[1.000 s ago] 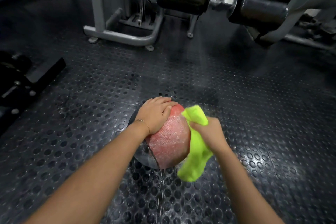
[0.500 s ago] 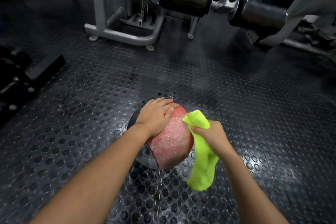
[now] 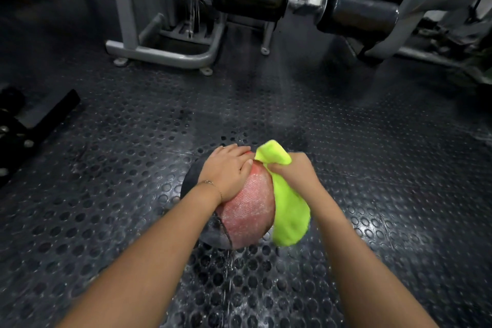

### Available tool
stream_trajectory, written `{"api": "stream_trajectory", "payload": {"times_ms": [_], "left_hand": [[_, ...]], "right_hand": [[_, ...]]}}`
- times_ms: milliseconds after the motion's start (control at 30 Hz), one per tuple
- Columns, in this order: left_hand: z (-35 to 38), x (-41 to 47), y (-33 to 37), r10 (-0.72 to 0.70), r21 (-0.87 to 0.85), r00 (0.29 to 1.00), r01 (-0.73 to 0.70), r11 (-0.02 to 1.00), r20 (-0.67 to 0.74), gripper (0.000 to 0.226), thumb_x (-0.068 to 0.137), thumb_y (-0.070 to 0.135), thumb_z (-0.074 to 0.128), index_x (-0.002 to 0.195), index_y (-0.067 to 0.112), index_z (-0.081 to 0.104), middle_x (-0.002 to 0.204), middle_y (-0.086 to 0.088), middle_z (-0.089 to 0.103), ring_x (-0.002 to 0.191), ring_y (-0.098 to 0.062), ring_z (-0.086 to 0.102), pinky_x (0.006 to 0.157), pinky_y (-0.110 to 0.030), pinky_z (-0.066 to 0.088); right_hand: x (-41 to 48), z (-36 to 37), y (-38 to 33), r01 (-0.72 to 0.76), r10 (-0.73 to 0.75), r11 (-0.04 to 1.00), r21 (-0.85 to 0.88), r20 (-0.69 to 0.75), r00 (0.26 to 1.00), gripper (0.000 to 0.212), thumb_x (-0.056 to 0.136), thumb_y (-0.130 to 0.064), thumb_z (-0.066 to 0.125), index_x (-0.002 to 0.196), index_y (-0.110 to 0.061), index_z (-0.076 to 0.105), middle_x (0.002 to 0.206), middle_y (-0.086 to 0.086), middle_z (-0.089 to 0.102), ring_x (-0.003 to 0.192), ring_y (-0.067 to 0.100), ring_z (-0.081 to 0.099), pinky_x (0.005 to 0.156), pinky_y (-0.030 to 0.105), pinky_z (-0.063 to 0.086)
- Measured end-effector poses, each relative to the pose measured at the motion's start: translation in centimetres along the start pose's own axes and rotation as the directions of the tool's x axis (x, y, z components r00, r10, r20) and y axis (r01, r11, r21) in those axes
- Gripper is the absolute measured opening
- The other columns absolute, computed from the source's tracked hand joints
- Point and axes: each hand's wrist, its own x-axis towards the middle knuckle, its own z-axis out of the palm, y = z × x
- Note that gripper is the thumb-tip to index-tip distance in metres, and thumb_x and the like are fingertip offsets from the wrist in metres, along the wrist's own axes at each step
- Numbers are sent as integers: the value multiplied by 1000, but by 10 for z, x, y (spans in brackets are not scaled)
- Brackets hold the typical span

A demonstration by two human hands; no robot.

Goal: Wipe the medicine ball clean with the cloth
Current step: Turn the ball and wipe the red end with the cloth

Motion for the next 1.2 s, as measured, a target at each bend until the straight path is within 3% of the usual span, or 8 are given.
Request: {"api": "stream_trajectory", "payload": {"times_ms": [67, 233, 433, 667, 833, 1000, 1100, 1200], "left_hand": [[0, -2, -1, -2, 4, 1000, 2, 1000, -7, 41, 101, 33, 24, 138, 35, 42, 150, 13, 34, 141, -11, 24, 117, -31, 10], [-4, -6, -11, -8, -42, 1000, 7, 999, -23, 40, 101, 31, 25, 137, 38, 43, 148, 14, 37, 140, -10, 26, 116, -29, 12], [-5, -13, -18, -54, -57, 996, 50, 997, -65, 41, 102, 30, 26, 138, 29, 44, 149, 12, 37, 140, -12, 26, 116, -28, 13], [-6, -17, -29, -93, -128, 994, 85, 988, -59, 40, 102, 29, 25, 138, 37, 42, 148, 12, 38, 140, -11, 26, 118, -32, 16], [-3, -12, -19, -100, -89, 993, 95, 992, -61, 41, 101, 31, 25, 137, 30, 45, 149, 12, 36, 141, -13, 25, 118, -33, 13], [-5, -11, -23, -118, -119, 991, 109, 987, -66, 42, 102, 30, 23, 137, 35, 44, 148, 11, 38, 139, -11, 27, 118, -30, 14], [-6, -8, -24, -129, -123, 989, 119, 985, -69, 42, 101, 31, 22, 138, 35, 42, 148, 11, 37, 140, -12, 26, 118, -32, 14], [-4, -9, -25, -160, -136, 984, 148, 979, -80, 42, 101, 30, 23, 138, 35, 42, 149, 10, 37, 140, -14, 26, 118, -34, 15]], "right_hand": [[8, 4, -6, 0, 0, 1000, -10, -11, 1000, 20, 72, -23, 71, 76, -4, 66, 75, 12, 65, 69, 22, 57, 66, 38, 47], [-29, 3, 9, 23, -23, 1000, 17, 41, 999, 26, 71, -15, 72, 53, -17, 54, 58, 3, 54, 58, 15, 47, 57, 30, 36], [2, 15, -25, 74, -73, 996, -42, 17, 997, 31, 72, -22, 70, 51, -23, 47, 56, -3, 50, 63, 20, 51, 62, 34, 40], [-39, 17, 8, 35, -40, 983, 182, 22, 999, 16, 73, -8, 72, 71, 6, 63, 66, 9, 57, 65, 14, 49, 59, 30, 38], [-4, 16, -25, 62, -63, 996, 67, 21, 998, 28, 73, -16, 72, 53, -17, 52, 57, 2, 52, 58, 16, 46, 59, 30, 36], [-39, 18, 14, 25, -27, 997, 75, 22, 999, 16, 73, -9, 73, 64, -1, 62, 63, 9, 55, 63, 14, 46, 59, 32, 37], [-57, 17, 39, -59, 57, 996, 63, 45, 997, 16, 72, -10, 73, 65, 0, 62, 62, 10, 55, 64, 14, 46, 58, 34, 39], [-39, 17, 19, 12, -11, 999, 45, -24, 1000, 17, 72, -16, 73, 64, -7, 62, 62, 8, 58, 62, 17, 48, 61, 36, 42]]}}
